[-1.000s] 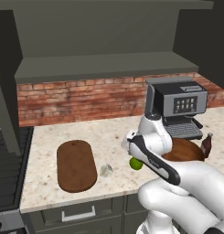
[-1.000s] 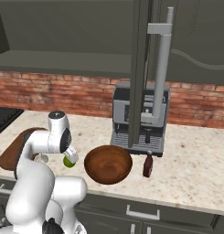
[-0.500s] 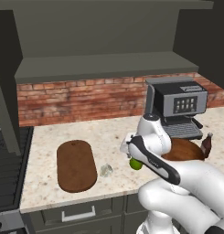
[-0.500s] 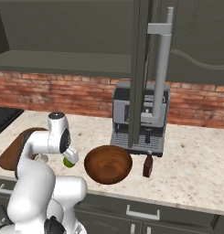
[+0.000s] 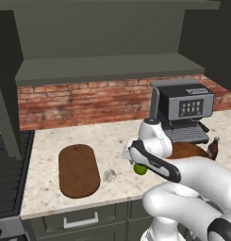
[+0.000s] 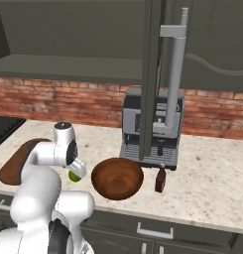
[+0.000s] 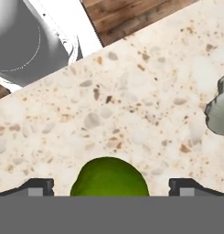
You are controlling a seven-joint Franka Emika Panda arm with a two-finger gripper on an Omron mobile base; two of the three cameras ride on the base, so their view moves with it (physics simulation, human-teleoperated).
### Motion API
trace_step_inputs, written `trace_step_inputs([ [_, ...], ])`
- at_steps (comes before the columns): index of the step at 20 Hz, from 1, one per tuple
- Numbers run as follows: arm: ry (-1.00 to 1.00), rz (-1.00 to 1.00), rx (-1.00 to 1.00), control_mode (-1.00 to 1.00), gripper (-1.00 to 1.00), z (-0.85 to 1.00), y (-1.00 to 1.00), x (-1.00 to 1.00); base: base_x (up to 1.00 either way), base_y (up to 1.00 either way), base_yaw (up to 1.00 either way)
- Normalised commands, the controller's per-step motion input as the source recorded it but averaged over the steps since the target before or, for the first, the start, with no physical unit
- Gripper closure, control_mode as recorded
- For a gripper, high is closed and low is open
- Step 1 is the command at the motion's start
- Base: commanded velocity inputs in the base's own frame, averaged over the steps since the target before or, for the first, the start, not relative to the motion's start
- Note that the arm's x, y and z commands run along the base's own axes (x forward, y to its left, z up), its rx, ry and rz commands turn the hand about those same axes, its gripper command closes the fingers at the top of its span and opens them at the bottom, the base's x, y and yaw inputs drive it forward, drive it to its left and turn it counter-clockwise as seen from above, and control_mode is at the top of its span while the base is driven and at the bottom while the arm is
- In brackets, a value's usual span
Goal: Open the cabinet. Place the bowl and condiment on the counter. Then place the lime and garlic on the cutting board.
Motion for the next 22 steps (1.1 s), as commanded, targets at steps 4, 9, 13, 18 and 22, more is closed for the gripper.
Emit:
trace_step_inputs([
  [4,0.00,0.01,0.00,-1.00,-1.00,-0.33,0.00,0.00,0.00,0.00,0.00],
  [9,0.00,0.01,0.00,-1.00,-1.00,-0.32,0.00,0.00,0.00,0.00,0.00],
  [13,0.00,0.00,-0.01,-1.00,-1.00,-0.29,0.00,0.02,0.00,0.00,0.00],
  [18,0.00,0.00,-0.01,-1.00,1.00,-0.23,0.00,0.00,0.00,0.00,0.00],
  [22,0.00,0.00,-0.02,-1.00,1.00,-0.07,0.00,0.00,0.00,0.00,0.00],
])
